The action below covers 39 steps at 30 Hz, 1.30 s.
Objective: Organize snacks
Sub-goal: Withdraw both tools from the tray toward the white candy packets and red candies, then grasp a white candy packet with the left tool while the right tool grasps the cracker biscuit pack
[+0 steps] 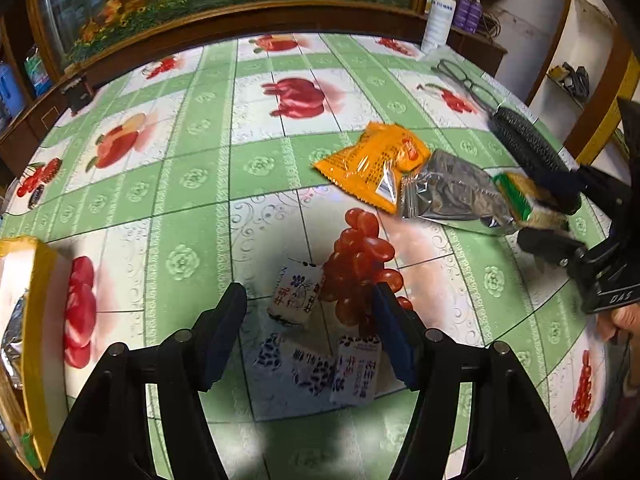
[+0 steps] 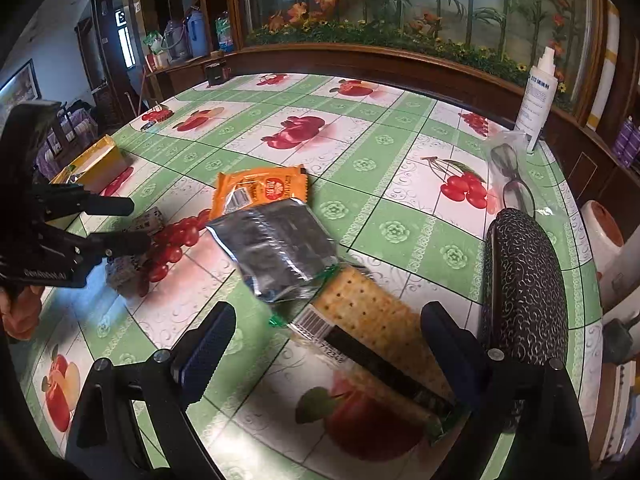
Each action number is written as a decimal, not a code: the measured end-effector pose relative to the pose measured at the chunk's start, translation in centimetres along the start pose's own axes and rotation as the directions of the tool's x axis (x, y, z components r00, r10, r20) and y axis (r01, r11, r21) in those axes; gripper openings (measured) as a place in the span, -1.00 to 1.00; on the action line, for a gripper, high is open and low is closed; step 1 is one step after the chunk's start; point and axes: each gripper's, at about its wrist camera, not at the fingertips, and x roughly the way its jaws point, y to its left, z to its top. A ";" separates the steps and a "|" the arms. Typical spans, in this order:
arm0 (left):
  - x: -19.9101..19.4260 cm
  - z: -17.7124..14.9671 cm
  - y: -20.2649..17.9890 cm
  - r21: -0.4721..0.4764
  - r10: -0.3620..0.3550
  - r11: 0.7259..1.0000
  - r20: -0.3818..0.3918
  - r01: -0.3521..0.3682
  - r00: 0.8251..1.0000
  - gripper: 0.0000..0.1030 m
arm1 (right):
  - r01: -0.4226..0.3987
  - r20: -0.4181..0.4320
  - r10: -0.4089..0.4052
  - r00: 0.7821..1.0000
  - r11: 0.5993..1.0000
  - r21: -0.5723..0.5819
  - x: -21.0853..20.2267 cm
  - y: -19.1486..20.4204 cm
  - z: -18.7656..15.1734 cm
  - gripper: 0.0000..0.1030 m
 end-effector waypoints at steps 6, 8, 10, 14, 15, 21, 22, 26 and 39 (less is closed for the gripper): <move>-0.4 -0.2 0.5 0.039 0.005 0.999 0.049 -0.007 0.999 -0.25 | 0.031 -0.042 -0.034 0.999 0.997 -0.073 1.3 0.4 0.3 0.85; -0.5 -0.3 1.0 0.038 -0.007 0.999 0.053 0.005 0.999 -0.70 | 0.021 -0.037 -0.025 0.999 0.995 -0.097 1.5 0.5 0.4 0.85; -0.6 -0.4 1.6 0.028 -0.033 0.999 0.052 0.032 0.998 -0.69 | 0.018 -0.052 -0.024 0.998 0.994 -0.104 2.1 0.4 0.4 0.85; -0.8 -0.7 2.0 0.016 -0.053 0.999 0.053 0.052 0.997 -0.69 | -0.018 -0.095 0.011 0.995 0.997 -0.078 2.6 0.7 -0.1 0.83; -0.8 -0.8 2.2 0.013 -0.057 0.998 0.054 0.056 0.997 -0.69 | -0.021 -0.100 0.014 0.995 0.997 -0.076 2.4 1.1 -0.4 0.80; -1.5 -1.9 3.0 -0.034 -0.086 0.996 0.056 0.088 0.995 -0.69 | -0.030 -0.071 0.033 0.997 0.999 0.040 -0.1 1.4 -1.9 -0.07; -1.6 -2.1 3.0 -0.040 -0.084 0.995 0.057 0.087 0.995 -0.70 | -0.038 -0.069 0.043 0.997 0.997 0.066 -0.3 1.4 -2.2 -0.07; -2.7 -3.2 3.4 -0.066 -0.070 0.995 0.075 0.075 0.995 -0.69 | -0.054 -0.042 0.060 0.997 0.992 0.115 -1.2 2.1 -3.2 -0.07; -10.0 -6.8 5.5 -0.142 0.135 0.984 0.201 -0.108 0.970 -0.69 | -0.241 0.159 0.205 0.966 0.935 0.261 -4.9 7.2 -4.0 -0.07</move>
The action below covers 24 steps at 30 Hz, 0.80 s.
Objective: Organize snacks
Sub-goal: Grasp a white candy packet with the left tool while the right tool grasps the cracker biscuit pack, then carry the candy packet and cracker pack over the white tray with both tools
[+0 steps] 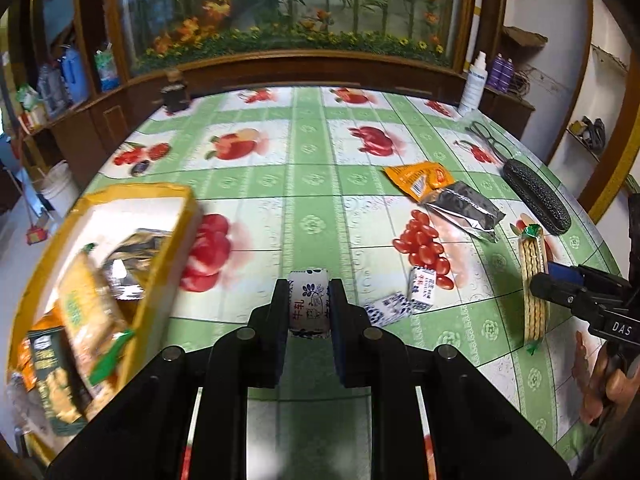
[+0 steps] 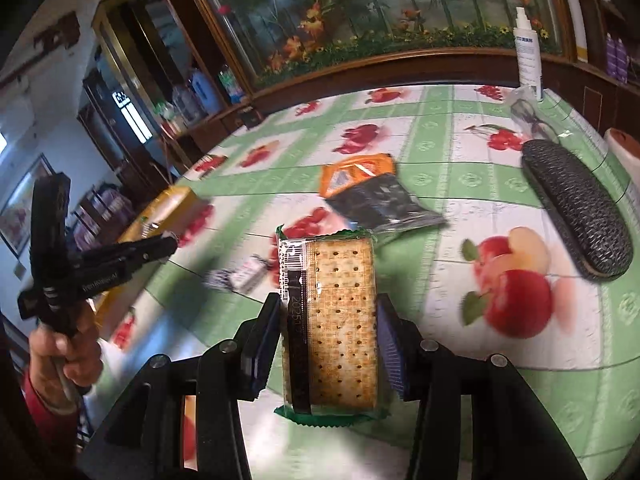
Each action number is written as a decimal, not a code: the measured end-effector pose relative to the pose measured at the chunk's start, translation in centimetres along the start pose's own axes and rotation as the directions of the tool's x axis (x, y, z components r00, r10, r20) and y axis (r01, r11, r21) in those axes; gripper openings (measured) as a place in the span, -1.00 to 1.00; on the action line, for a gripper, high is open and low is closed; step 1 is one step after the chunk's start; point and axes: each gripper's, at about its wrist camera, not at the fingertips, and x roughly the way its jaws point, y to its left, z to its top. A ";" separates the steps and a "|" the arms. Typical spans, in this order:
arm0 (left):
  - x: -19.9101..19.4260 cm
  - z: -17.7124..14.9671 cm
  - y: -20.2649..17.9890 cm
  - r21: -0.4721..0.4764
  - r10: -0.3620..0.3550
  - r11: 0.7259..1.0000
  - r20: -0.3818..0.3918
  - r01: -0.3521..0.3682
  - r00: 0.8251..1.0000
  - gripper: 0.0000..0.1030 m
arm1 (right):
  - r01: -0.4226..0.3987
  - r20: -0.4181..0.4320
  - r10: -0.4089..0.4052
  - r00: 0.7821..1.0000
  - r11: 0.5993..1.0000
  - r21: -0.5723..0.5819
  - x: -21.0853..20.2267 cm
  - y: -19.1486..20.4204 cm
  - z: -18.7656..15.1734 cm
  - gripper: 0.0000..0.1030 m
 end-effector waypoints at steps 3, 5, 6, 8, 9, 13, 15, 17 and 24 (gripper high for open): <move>-1.6 -0.5 0.8 -0.009 0.052 0.999 0.031 -0.052 0.998 -0.69 | -0.051 0.011 0.051 0.999 0.998 0.022 0.3 1.5 -0.2 -0.08; -2.4 -0.8 1.3 -0.018 0.073 0.997 0.045 -0.073 0.996 -0.69 | -0.074 0.018 0.073 0.997 0.997 0.028 0.5 2.6 -0.3 -0.08; -2.8 -1.0 1.5 -0.024 0.079 0.997 0.050 -0.078 0.996 -0.69 | -0.084 0.022 0.083 0.996 0.996 0.029 0.6 3.2 -0.2 -0.08; -3.4 -1.3 2.0 -0.035 0.088 0.996 0.054 -0.087 0.995 -0.69 | -0.112 0.027 0.111 0.993 0.993 0.028 0.7 4.4 -0.2 -0.08; -3.6 -1.5 2.2 -0.038 0.090 0.995 0.057 -0.088 0.994 -0.69 | -0.120 0.029 0.119 0.992 0.993 0.024 0.7 5.1 -0.2 -0.08; -4.3 -2.1 2.8 -0.054 0.114 0.992 0.065 -0.110 0.991 -0.69 | -0.149 0.034 0.149 0.988 0.989 -0.002 0.9 7.7 -0.1 -0.08; -4.7 -2.4 3.2 -0.066 0.122 0.991 0.070 -0.117 0.990 -0.69 | -0.160 0.039 0.160 0.986 0.987 -0.011 0.9 8.9 0.0 -0.08; -5.1 -2.6 3.5 -0.072 0.135 0.989 0.077 -0.130 0.988 -0.69 | -0.174 0.042 0.174 0.984 0.985 -0.018 0.8 9.9 0.0 -0.08; -6.7 -3.1 4.3 -0.089 0.175 0.982 0.112 -0.165 0.978 -0.69 | -0.176 0.053 0.179 0.982 0.982 -0.064 0.4 13.0 -0.1 -0.09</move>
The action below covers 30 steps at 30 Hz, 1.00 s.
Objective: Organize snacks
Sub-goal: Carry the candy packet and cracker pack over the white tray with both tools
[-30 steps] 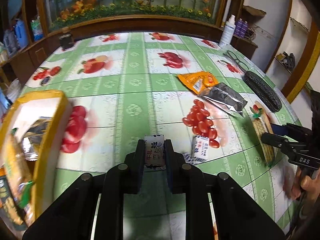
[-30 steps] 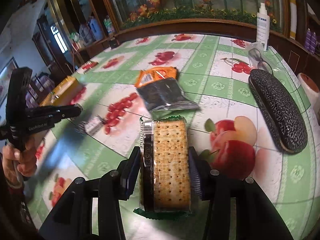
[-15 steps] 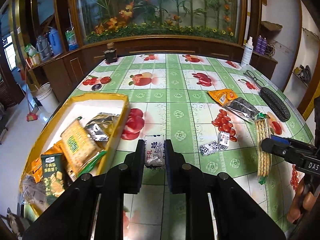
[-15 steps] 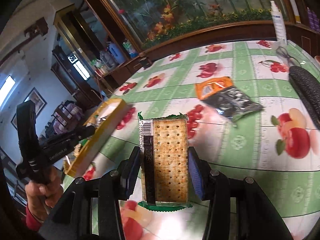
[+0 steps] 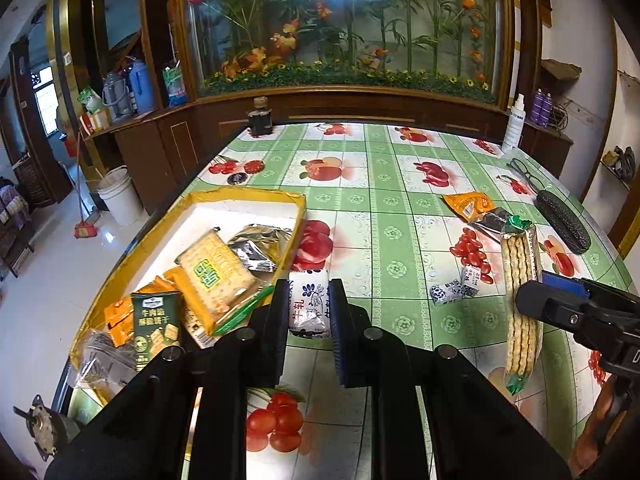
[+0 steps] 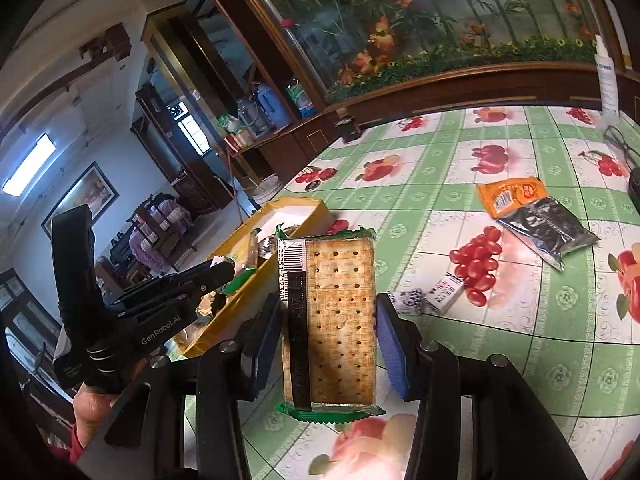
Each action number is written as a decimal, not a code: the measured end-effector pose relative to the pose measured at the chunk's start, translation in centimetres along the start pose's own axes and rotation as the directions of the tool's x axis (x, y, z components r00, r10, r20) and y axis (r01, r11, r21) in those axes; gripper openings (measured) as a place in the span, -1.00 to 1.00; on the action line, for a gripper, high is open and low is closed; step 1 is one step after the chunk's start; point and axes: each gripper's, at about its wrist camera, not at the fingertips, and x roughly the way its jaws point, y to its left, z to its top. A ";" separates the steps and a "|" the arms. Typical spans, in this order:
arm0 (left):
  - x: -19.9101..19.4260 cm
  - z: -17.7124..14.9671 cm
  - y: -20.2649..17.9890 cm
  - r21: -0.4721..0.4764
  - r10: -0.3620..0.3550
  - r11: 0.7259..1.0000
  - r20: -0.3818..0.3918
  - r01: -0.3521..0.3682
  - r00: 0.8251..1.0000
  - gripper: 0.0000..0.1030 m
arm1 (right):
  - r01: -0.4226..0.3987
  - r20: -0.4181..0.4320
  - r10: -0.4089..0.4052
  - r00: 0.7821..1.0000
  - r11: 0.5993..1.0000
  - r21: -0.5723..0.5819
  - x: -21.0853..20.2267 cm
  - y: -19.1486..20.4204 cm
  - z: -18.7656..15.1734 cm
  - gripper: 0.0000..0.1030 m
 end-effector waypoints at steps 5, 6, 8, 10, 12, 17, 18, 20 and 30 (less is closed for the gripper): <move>-0.9 -0.1 0.8 -0.013 0.015 1.000 0.024 -0.015 1.000 -0.69 | 0.009 0.017 -0.008 1.000 0.999 -0.039 -0.1 1.8 0.2 -0.08; -1.0 -0.1 1.0 -0.016 0.018 1.000 0.028 -0.017 0.999 -0.69 | 0.008 0.019 -0.007 1.000 0.999 -0.045 -0.2 2.1 0.2 -0.08; -1.1 -0.1 1.3 -0.022 0.021 1.000 0.032 -0.020 0.999 -0.69 | 0.008 0.021 -0.007 1.000 0.998 -0.055 -0.1 2.6 0.3 -0.09; -1.2 -0.2 1.7 -0.032 0.023 0.999 0.034 -0.022 0.999 -0.69 | 0.007 0.020 -0.006 1.000 0.998 -0.062 -0.1 3.0 0.3 -0.08; -1.2 -0.3 2.0 -0.037 0.025 0.999 0.035 -0.024 0.999 -0.69 | 0.002 0.018 -0.001 1.000 0.998 -0.066 0.1 3.4 0.4 -0.08; -1.4 -0.5 2.8 -0.058 0.025 0.998 0.037 -0.022 0.999 -0.69 | -0.006 0.010 0.007 1.000 0.996 -0.086 0.7 4.6 0.5 -0.09; -1.4 -0.5 3.1 -0.063 0.026 0.998 0.038 -0.023 0.999 -0.69 | -0.009 0.007 0.009 1.000 0.996 -0.091 0.8 4.9 0.5 -0.09; -1.4 -0.6 3.6 -0.071 0.027 0.997 0.037 -0.024 0.999 -0.69 | -0.011 0.003 0.012 1.000 0.995 -0.101 1.2 5.4 0.5 -0.09; -0.8 -1.4 6.4 -0.126 0.035 0.991 0.017 -0.033 0.999 -0.68 | -0.015 -0.020 0.012 1.000 0.987 -0.157 4.2 7.7 1.2 -0.09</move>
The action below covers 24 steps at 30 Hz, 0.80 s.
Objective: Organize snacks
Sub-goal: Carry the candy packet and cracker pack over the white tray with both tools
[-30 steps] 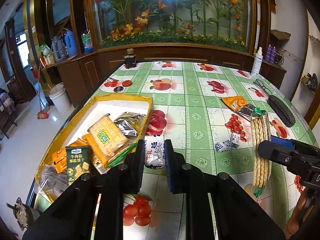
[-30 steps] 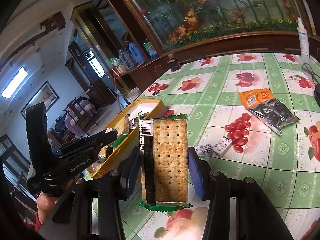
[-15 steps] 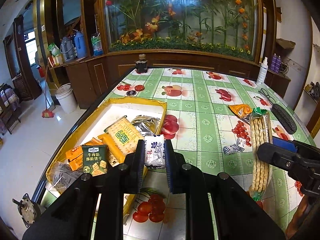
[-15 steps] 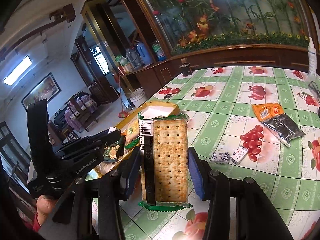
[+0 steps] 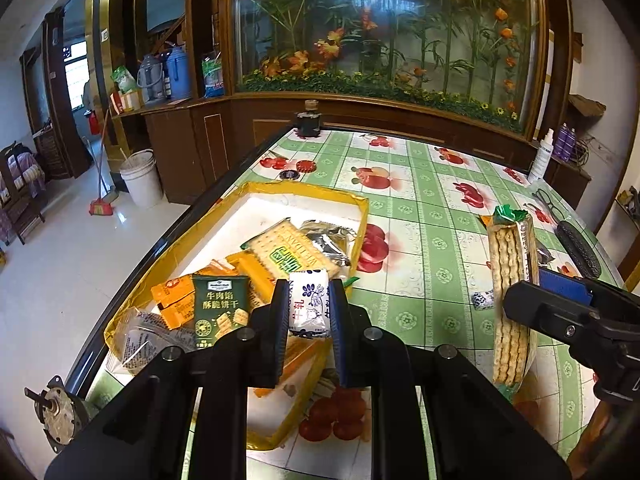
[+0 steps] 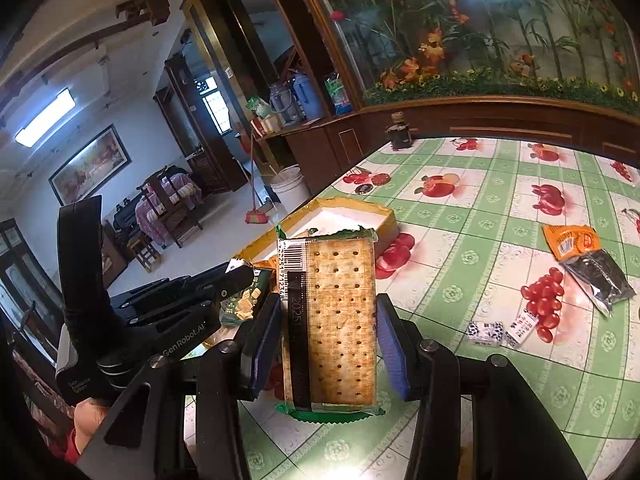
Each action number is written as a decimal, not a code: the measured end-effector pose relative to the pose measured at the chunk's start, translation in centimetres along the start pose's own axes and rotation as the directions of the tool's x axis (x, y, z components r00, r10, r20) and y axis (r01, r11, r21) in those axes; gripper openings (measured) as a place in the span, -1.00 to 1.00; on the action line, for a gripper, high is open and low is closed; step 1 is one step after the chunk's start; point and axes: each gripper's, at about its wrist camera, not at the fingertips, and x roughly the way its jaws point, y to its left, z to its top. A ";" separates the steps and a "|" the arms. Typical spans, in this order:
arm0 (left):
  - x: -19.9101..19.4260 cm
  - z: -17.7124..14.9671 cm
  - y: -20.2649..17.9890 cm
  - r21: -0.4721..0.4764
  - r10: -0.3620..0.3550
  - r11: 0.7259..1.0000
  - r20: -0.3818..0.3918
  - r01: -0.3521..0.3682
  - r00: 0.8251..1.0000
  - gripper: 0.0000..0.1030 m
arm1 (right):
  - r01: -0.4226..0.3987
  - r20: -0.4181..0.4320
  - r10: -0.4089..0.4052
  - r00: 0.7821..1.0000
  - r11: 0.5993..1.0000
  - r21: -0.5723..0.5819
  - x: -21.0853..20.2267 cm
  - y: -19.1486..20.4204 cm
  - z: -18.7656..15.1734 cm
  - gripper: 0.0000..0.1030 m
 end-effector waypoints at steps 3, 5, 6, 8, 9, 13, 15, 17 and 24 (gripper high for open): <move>0.4 -0.1 1.0 -0.021 0.006 1.000 -0.011 -0.006 1.000 -0.68 | 0.020 -0.010 -0.020 1.000 0.999 -0.029 1.1 0.9 0.3 -0.09; 0.6 -0.2 1.5 -0.033 0.009 0.999 -0.015 -0.009 1.000 -0.68 | 0.038 -0.021 -0.039 0.999 0.998 -0.051 2.0 1.6 0.6 -0.09; 0.7 -0.3 1.8 -0.039 0.010 0.999 -0.017 -0.011 1.000 -0.69 | 0.045 -0.027 -0.047 0.999 0.997 -0.063 2.4 1.9 0.7 -0.09; 0.9 -0.3 2.4 -0.049 0.018 0.999 -0.020 -0.018 1.000 -0.68 | 0.060 -0.037 -0.064 0.997 0.995 -0.084 3.4 2.6 0.9 -0.09; 1.0 -0.3 2.6 -0.053 0.021 0.998 -0.021 -0.022 1.000 -0.68 | 0.067 -0.039 -0.071 0.997 0.993 -0.095 3.8 3.0 1.0 -0.09; 1.2 -0.6 3.8 -0.071 0.041 0.997 -0.027 -0.043 0.999 -0.68 | 0.085 -0.051 -0.093 0.994 0.987 -0.136 5.2 4.2 1.3 -0.09; 1.4 -0.7 4.4 -0.080 0.052 0.995 -0.034 -0.055 0.998 -0.68 | 0.074 -0.058 -0.083 0.995 0.987 -0.145 5.9 4.5 1.5 -0.09; 1.6 -0.8 5.2 -0.092 0.061 0.994 -0.040 -0.065 0.997 -0.68 | 0.085 -0.063 -0.097 0.993 0.982 -0.171 6.6 5.0 1.5 -0.09; 2.1 -1.2 7.3 -0.121 0.089 0.988 -0.060 -0.096 0.994 -0.68 | 0.086 -0.067 -0.102 0.993 0.976 -0.201 8.3 6.1 1.6 -0.09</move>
